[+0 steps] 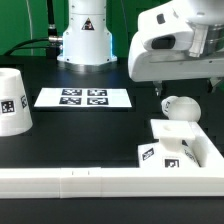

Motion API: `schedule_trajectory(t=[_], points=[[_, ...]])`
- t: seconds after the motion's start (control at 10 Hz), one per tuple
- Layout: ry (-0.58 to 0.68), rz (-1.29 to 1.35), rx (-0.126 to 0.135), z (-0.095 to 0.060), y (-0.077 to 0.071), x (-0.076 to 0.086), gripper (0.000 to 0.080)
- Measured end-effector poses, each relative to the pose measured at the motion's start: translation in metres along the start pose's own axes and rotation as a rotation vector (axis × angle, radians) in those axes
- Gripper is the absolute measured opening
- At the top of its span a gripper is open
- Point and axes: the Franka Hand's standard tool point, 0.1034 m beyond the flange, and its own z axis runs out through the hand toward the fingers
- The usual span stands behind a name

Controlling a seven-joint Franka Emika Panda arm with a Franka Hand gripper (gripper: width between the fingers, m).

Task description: Assemble lamp

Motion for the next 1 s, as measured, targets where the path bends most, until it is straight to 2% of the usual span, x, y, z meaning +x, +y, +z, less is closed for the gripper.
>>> schedule_trajectory(t=[0.2, 0.6, 1.0], points=[[-0.159, -0.007, -0.015, 0.007, -0.001, -0.003, 0.0698], [-0.39, -0.014, -0.041, 0.025, -0.005, -0.004, 0.0698], [-0.394, -0.089, -0.054, 0.03, -0.004, 0.002, 0.0698]])
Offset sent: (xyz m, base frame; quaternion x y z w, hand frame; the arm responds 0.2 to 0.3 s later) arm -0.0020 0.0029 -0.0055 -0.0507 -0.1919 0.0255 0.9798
